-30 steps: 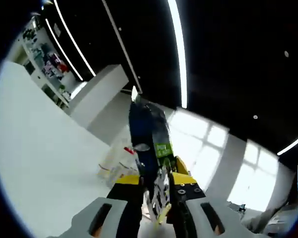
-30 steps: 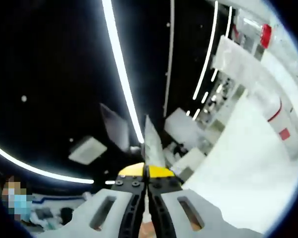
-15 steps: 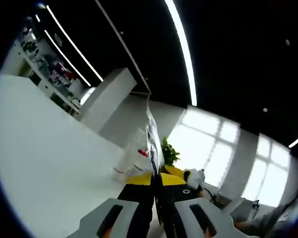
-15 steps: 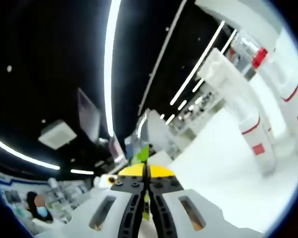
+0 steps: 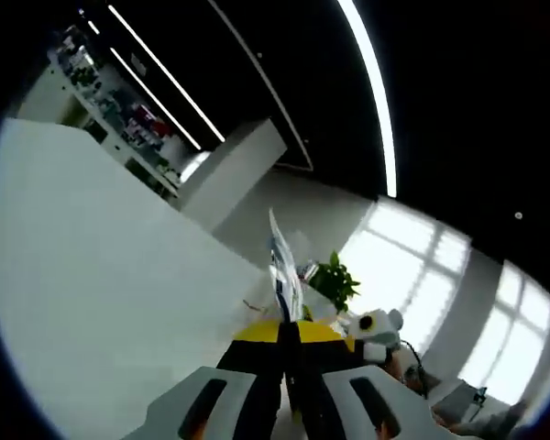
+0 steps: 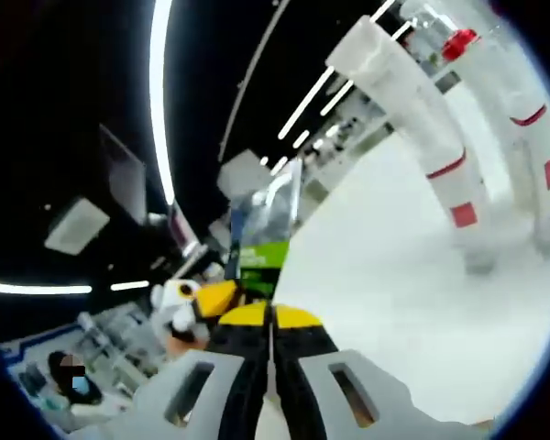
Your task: Arrange the skincare products in the storage area until every visible bottle or jar stands upright without overlapping.
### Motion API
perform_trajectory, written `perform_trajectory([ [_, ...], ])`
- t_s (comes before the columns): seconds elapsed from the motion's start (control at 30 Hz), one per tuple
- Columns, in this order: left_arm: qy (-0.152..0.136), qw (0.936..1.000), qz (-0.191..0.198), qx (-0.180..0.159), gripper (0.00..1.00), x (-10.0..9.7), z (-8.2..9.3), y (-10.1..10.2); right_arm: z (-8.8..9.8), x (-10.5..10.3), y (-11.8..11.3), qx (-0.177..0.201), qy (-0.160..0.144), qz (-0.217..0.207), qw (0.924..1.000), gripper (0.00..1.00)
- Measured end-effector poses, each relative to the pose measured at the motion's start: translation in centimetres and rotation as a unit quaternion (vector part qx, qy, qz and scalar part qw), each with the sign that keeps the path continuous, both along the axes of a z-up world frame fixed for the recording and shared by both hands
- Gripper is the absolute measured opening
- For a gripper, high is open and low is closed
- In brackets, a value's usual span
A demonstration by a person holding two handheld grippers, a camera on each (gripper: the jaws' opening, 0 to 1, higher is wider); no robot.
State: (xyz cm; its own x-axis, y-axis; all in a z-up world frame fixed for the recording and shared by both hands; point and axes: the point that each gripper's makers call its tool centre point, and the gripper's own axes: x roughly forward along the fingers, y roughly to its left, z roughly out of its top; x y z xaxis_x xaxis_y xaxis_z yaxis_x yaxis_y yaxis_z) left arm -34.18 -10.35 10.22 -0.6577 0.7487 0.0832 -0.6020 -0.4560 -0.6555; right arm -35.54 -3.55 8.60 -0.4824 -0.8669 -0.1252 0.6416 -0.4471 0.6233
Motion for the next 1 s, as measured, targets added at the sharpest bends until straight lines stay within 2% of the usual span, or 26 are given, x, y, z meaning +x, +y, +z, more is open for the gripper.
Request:
perform_trajectory([
  [0.07,-0.016,0.9988,0.013,-0.045,0.04,-0.2,-1.4,0.3,-1.1,-0.2,0.3,0.053,0.003,-0.008,0.9985,0.00],
  [0.13,-0.031,0.9928,0.023,-0.114,0.05,-0.2,-3.3,0.6,-2.5,-0.3,0.5,0.111,0.000,-0.014,0.9937,0.00],
  [0.2,-0.021,0.9869,0.031,-0.157,0.05,-0.3,-4.0,0.7,-3.2,-0.4,0.6,0.142,0.006,-0.019,0.9897,0.00],
  [0.27,-0.015,0.9848,0.033,-0.170,0.06,-0.1,-4.1,1.0,-3.5,-0.2,0.5,0.155,0.010,-0.023,0.9876,0.00],
  [0.37,-0.022,0.9820,0.037,-0.184,0.08,-0.3,-4.7,0.8,-3.8,-0.4,1.0,0.174,0.015,-0.034,0.9840,0.00],
  [0.43,-0.031,0.9751,0.049,-0.214,0.10,-0.4,-5.6,0.3,-4.2,-1.0,1.8,0.207,0.029,-0.055,0.9763,0.00],
  [0.5,-0.011,0.9650,0.069,-0.253,0.10,-0.8,-5.9,-0.1,-4.6,-1.2,2.4,0.232,0.032,-0.069,0.9698,0.00],
  [0.53,-0.002,0.9590,0.083,-0.271,0.08,-0.9,-6.0,-0.5,-5.0,-1.3,3.0,0.253,0.032,-0.081,0.9636,0.00],
  [0.57,0.019,0.9480,0.103,-0.300,0.07,-1.6,-6.0,-1.2,-5.2,-1.5,3.4,0.267,0.036,-0.090,0.9588,0.00],
  [0.6,0.022,0.9432,0.116,-0.310,0.07,-1.7,-5.9,-1.5,-5.4,-1.7,3.7,0.277,0.035,-0.100,0.9551,0.00],
  [0.63,0.031,0.9360,0.130,-0.326,0.07,-1.8,-5.8,-1.9,-5.5,-1.8,3.8,0.277,0.034,-0.104,0.9545,0.00],
  [0.7,0.045,0.9352,0.130,-0.327,0.07,-1.5,-5.4,-1.6,-5.6,-1.8,4.0,0.276,0.029,-0.109,0.9544,0.00],
  [0.8,0.077,0.9375,0.099,-0.324,0.08,-0.8,-4.7,-0.3,-6.2,-1.6,4.2,0.278,0.013,-0.117,0.9533,0.00],
  [0.83,0.092,0.9345,0.089,-0.332,0.08,-0.4,-4.6,0.3,-6.1,-1.7,4.1,0.272,0.015,-0.120,0.9546,0.00],
  [0.9,0.124,0.9241,0.064,-0.356,0.08,-0.1,-4.7,1.3,-6.1,-1.8,4.3,0.272,0.012,-0.131,0.9533,0.00],
  [0.97,0.144,0.9210,0.036,-0.360,0.07,0.8,-4.9,2.5,-6.0,-2.0,4.7,0.276,0.016,-0.144,0.9501,0.00],
  [1.0,0.141,0.9193,0.024,-0.367,0.07,1.2,-5.3,3.0,-6.1,-2.2,4.8,0.279,0.017,-0.150,0.9483,0.00],
])
